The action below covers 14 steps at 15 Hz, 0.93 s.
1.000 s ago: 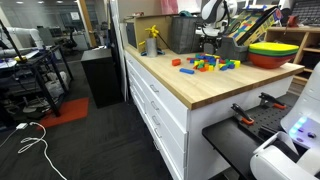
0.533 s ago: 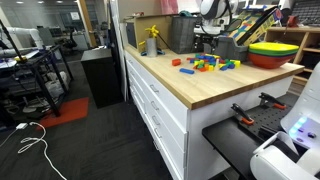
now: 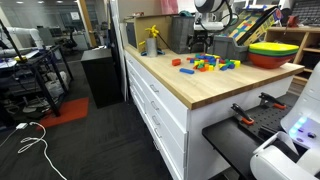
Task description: Pick the blue cylinder and blue square blocks at the rear end of the table and place them on the stack pile of blocks
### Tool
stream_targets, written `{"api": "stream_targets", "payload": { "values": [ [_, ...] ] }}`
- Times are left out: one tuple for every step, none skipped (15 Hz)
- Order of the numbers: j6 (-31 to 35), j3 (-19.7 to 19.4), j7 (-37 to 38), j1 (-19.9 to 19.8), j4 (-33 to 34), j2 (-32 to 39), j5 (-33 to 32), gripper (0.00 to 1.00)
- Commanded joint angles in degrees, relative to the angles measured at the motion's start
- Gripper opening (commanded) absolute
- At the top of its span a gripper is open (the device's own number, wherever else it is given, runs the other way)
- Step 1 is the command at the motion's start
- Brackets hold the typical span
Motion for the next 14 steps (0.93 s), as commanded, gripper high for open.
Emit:
{"api": "stream_targets", "payload": {
  "values": [
    [-3.6,1.3,-10.4,0.5,-0.3,-1.4,2.1,1.0],
    [-4.0,1.7,-12.7,0.7,0.0,-0.9,2.5,1.0],
    [-4.2,2.1,-15.5,0.9,0.4,-0.5,3.0,1.0],
    [-4.2,2.4,-17.7,1.1,0.6,-0.1,3.2,1.0],
    [-4.0,2.8,-19.9,1.3,0.9,0.4,3.5,1.0],
    [-4.0,3.0,-21.9,1.5,1.3,0.9,3.6,1.0],
    [-4.2,3.3,-23.5,1.6,1.7,1.4,3.5,1.0],
    [-3.9,3.5,-24.5,1.8,2.1,2.3,2.6,1.0],
    [-3.8,3.6,-25.6,2.0,2.6,3.2,2.2,1.0],
    [-3.7,3.7,-26.3,2.1,3.2,4.3,1.5,1.0],
    [-3.8,3.9,-27.1,2.2,3.6,5.1,1.0,1.0],
    [-3.9,3.9,-27.8,2.2,4.2,5.9,0.6,1.0],
    [-3.9,3.8,-28.5,2.2,5.2,7.3,0.1,1.0],
    [-4.1,3.7,-29.2,2.2,6.1,8.5,-0.4,1.0]
  ]
}}
